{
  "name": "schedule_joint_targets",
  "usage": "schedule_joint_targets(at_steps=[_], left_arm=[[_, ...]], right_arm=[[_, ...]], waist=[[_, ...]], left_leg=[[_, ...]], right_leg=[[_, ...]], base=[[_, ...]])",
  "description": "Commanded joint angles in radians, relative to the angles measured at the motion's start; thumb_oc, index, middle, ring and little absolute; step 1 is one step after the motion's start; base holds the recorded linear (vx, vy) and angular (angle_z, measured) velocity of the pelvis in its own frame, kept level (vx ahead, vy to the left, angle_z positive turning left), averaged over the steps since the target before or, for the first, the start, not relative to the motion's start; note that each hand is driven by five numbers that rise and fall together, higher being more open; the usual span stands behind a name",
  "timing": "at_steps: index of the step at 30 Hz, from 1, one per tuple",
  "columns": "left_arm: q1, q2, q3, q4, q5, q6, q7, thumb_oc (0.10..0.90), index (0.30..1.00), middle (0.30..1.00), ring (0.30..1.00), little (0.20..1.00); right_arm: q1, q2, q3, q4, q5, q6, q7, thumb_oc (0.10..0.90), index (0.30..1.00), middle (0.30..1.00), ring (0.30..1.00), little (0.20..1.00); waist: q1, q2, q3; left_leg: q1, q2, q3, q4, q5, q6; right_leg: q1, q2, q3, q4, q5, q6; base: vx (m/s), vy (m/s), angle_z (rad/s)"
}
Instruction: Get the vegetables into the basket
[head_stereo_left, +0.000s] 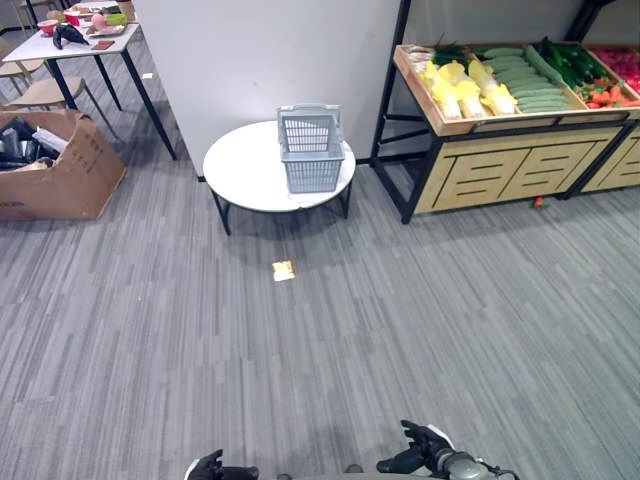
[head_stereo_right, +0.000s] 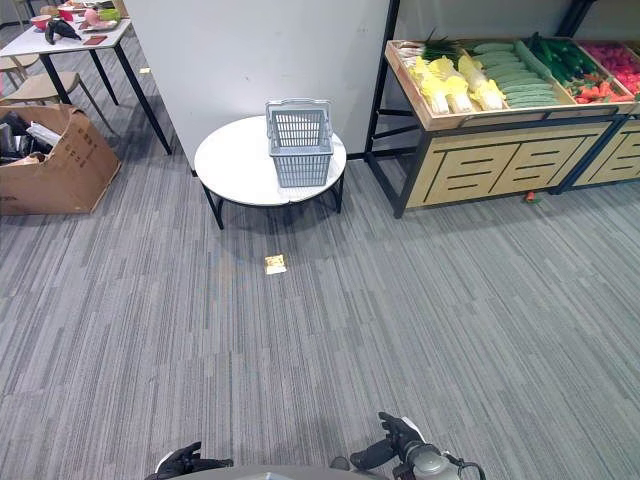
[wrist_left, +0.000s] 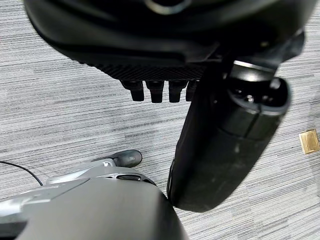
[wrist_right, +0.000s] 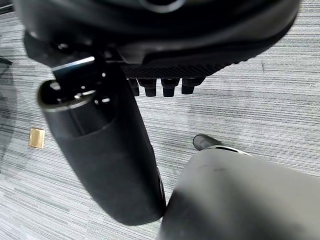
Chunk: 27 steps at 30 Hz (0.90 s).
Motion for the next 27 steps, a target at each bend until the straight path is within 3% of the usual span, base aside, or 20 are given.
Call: schedule_joint_targets(at_steps=[1,21,27], left_arm=[[0.016,-0.01,-0.01,0.074,0.021,0.011,0.009,0.9,1.0,1.0,1.0,1.0],[0.002,0.022,-0.025,0.089,0.064,0.03,0.007,0.9,1.0,1.0,1.0,1.0],[-0.042,0.043,-0.018,0.058,0.02,0.024,0.02,0.9,1.0,1.0,1.0,1.0]], right_arm=[[-0.011,-0.015,0.053,0.07,-0.023,0.003,-0.012,0.9,1.0,1.0,1.0,1.0],[-0.028,-0.036,0.046,0.087,-0.024,0.023,-0.019,0.9,1.0,1.0,1.0,1.0],[-0.065,-0.065,0.045,0.059,0.012,0.018,-0.025,0.9,1.0,1.0,1.0,1.0]], waist=[[-0.002,-0.017,-0.022],[-0.01,-0.013,-0.002],[-0.013,-0.004,0.044]], left_leg=[[0.03,0.086,-0.074,-0.042,0.016,-0.091],[0.022,0.131,-0.064,-0.042,0.036,-0.116],[-0.016,0.165,-0.087,-0.006,0.089,-0.135]], right_leg=[[-0.014,-0.117,0.036,-0.001,0.052,0.139],[-0.026,-0.077,0.042,-0.001,0.037,0.12],[-0.038,-0.041,0.038,-0.001,0.026,0.088]], base=[[0.0,0.0,0.0],[0.01,-0.036,-0.01],[0.03,-0.138,0.0]])
